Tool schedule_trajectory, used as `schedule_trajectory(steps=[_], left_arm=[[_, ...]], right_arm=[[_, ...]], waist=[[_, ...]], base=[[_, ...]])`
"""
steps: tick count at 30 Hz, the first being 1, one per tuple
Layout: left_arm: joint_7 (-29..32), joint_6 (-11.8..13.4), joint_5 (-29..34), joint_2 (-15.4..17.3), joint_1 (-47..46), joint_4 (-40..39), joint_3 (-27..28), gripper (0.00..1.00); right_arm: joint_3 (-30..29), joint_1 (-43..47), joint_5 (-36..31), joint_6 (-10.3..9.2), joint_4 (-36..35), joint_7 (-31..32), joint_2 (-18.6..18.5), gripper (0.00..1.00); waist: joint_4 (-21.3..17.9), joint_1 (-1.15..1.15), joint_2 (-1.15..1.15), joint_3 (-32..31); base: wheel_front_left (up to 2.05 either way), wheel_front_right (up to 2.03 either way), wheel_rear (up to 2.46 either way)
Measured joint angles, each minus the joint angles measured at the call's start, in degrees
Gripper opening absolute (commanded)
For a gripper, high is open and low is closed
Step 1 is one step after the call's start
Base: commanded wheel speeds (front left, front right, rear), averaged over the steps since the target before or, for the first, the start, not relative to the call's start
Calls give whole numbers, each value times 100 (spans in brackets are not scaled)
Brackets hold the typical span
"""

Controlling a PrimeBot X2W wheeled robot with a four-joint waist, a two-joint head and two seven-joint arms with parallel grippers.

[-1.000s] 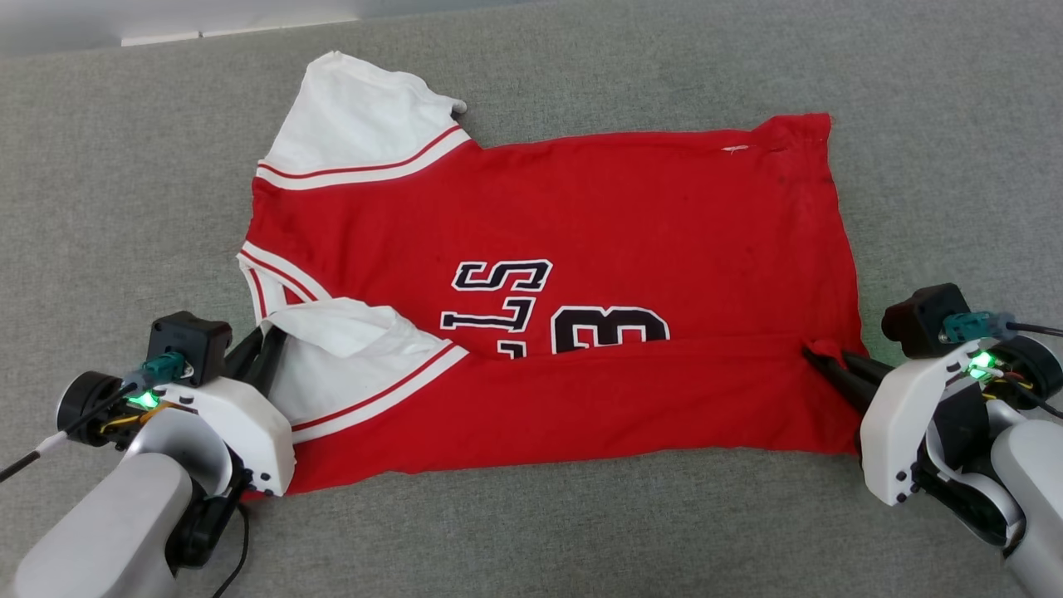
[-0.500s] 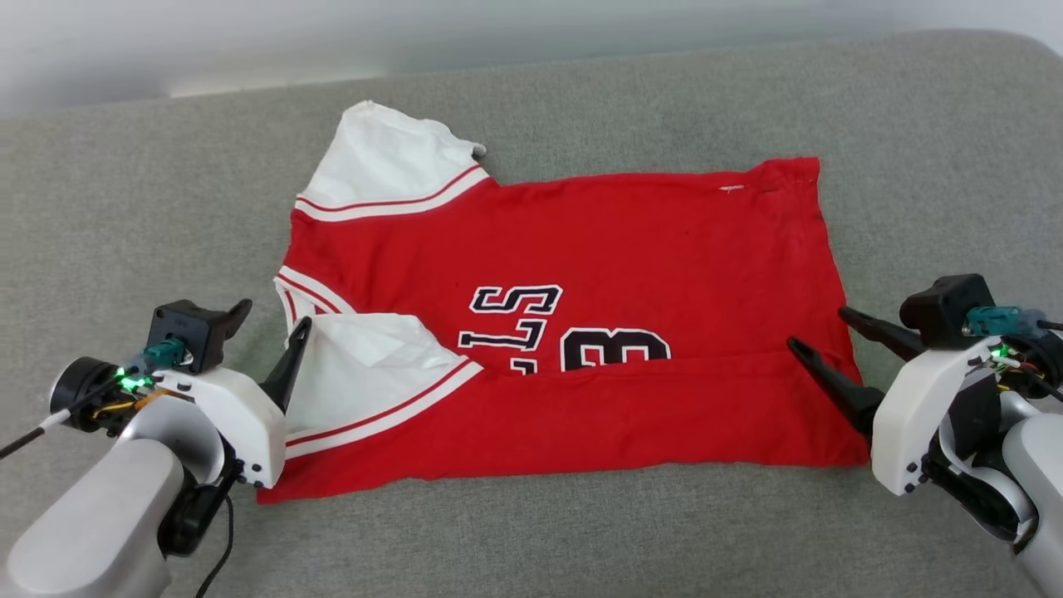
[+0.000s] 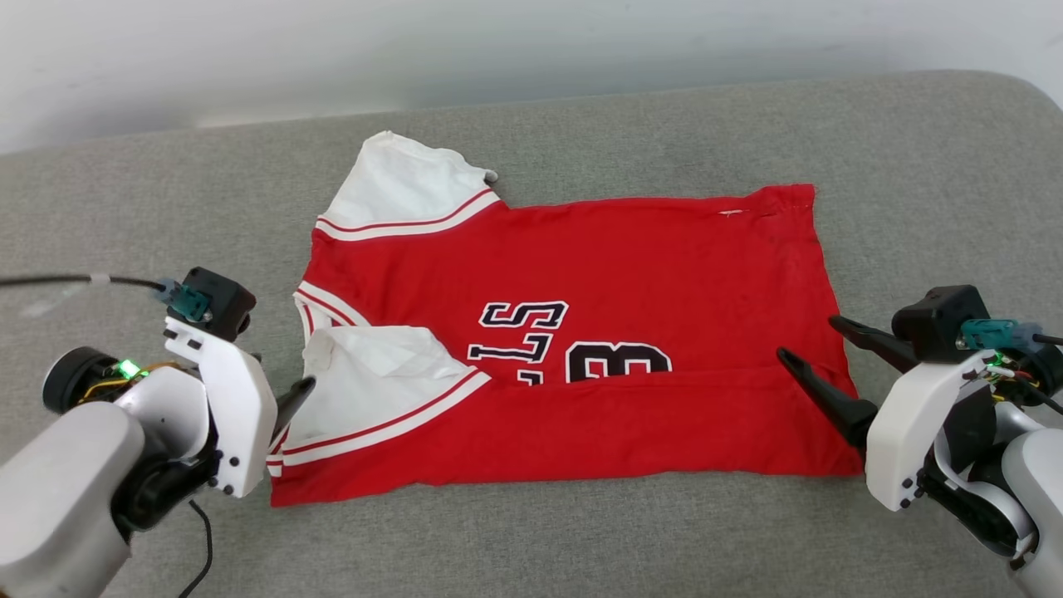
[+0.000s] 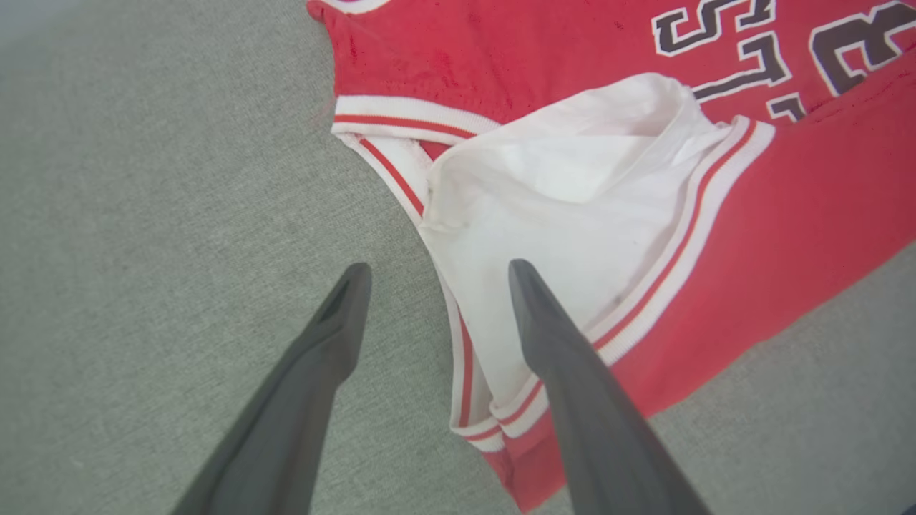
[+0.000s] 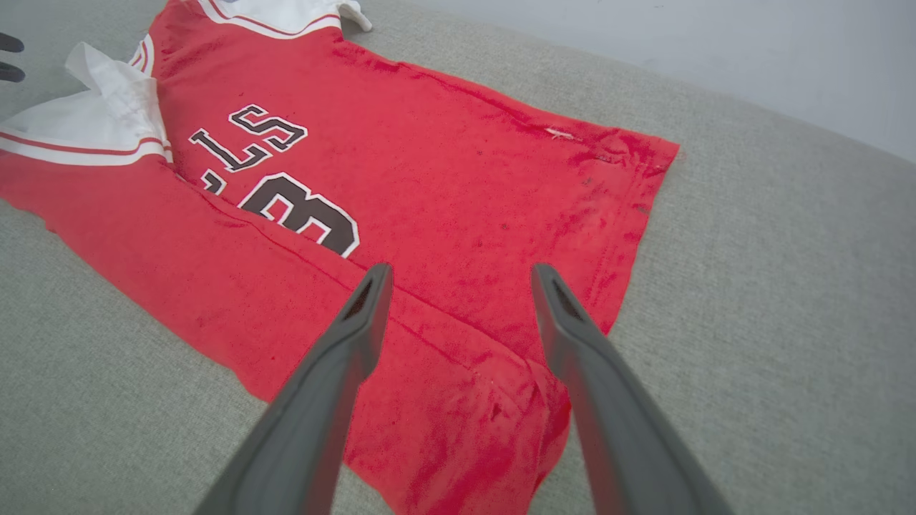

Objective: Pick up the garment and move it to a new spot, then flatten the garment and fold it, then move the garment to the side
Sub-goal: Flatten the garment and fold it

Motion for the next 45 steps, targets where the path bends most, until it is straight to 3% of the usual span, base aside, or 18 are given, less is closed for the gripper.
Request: schedule_trajectory(steps=[7,18,19,20,21,24,28,36,37,39,45], left_arm=[[1762,-79,-849,412,-73,-181,-149,100],[2258,0,-1322,450,133,-34,-201,100],[2307,-29,-1357,450,142,-23,-220,86],[2313,-53,-1358,448,140,-20,-226,31],[2303,-57,-1348,441,140,-5,-234,0],[2279,-101,-1360,383,138,33,-244,0],[2268,-156,-1354,359,126,-18,-271,0],[2250,-199,-1366,556,48,-474,-193,0],[2254,-190,-1352,576,32,-631,-192,0],[2249,-151,-1333,566,25,-727,-191,0],[2237,-125,-1247,454,-58,-868,-225,0]], right_arm=[[-15,20,-21,0,-155,197,42,100],[54,-129,34,0,-34,216,140,100],[60,-133,38,0,-8,216,140,100],[69,-143,48,0,11,218,134,100],[74,-173,63,0,19,229,120,100],[114,-352,78,0,2,305,2,100],[343,-652,151,-1,-152,717,-421,100],[1115,-1339,1009,0,-530,2660,-1287,100],[1312,-1426,1283,0,-396,3091,-1301,100],[1408,-1432,1340,0,-189,3185,-1207,100],[1467,-1391,1395,-1,798,2916,-537,100]], waist=[[-167,0,0,136],[-374,0,0,365],[-382,0,0,367],[-388,0,0,364],[-391,0,0,357],[-385,0,0,297],[-367,0,0,177],[-290,0,0,41],[-240,0,0,78],[-209,0,0,127],[-78,0,0,329]], base=[[0,0,0],[0,0,0],[0,0,0],[0,0,0],[0,0,0],[0,0,0],[0,0,0],[0,0,0],[0,0,0],[0,0,0],[0,0,0]])
